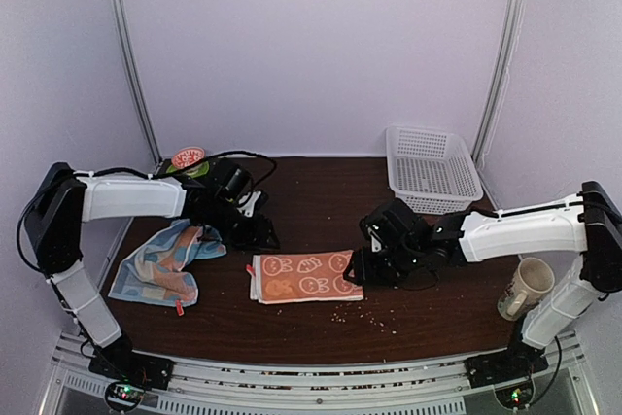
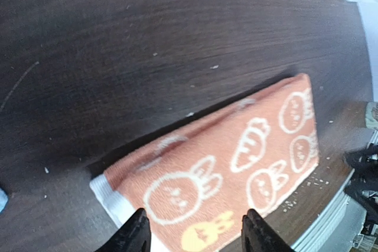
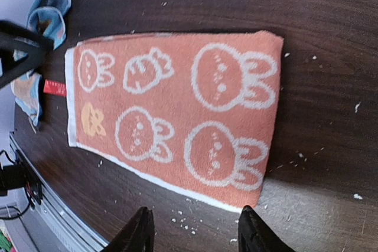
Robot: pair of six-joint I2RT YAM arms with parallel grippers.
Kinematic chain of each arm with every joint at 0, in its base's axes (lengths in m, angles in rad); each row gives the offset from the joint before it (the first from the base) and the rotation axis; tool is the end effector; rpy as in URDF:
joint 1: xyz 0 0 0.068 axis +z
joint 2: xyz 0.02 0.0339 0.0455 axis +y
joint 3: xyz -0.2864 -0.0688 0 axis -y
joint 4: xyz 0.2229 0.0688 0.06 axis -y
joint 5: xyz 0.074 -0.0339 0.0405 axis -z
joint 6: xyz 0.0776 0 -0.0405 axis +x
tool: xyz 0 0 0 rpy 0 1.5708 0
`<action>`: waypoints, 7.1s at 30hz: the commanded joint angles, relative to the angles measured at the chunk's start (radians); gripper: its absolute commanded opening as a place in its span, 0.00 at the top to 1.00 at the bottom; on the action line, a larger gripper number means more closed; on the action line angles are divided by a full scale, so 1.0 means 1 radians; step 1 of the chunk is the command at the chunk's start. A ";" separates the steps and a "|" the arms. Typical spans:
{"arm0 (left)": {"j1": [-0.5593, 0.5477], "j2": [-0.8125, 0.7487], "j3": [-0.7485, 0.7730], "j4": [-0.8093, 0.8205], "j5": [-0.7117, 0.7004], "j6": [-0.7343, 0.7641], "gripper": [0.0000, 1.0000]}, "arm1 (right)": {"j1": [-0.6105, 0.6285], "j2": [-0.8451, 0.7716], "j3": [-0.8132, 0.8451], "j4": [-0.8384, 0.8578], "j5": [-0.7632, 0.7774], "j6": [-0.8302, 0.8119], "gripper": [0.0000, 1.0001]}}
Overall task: Roll the towels
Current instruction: Pick up the towel from the center of the board, then roll the towel at the center of the board.
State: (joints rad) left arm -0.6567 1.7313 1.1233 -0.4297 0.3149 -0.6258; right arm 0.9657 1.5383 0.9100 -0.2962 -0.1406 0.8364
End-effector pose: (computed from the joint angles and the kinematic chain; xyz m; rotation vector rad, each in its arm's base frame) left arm 0.2689 -0.2377 0.1909 0.1639 2.7851 -0.8099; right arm 0.1715 0.2670 0.1969 -0.2403 2.7162 0.8349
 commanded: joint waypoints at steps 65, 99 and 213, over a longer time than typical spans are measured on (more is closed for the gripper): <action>-0.268 0.263 0.231 0.137 0.088 -0.055 0.57 | -0.086 -0.093 -0.038 -0.304 0.289 -0.278 1.00; -0.276 0.264 0.339 0.235 0.190 -0.148 0.54 | -0.083 -0.015 -0.193 -0.065 0.023 -0.296 1.00; -0.294 0.565 0.438 0.509 0.306 -0.446 0.97 | -0.367 -0.207 -0.392 0.031 -0.155 -0.157 1.00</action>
State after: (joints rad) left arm -0.9585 2.3779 1.5951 0.1268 0.6456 -1.1225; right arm 0.5980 1.3827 0.4385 0.0460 -0.4553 0.7822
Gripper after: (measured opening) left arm 0.007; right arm 0.065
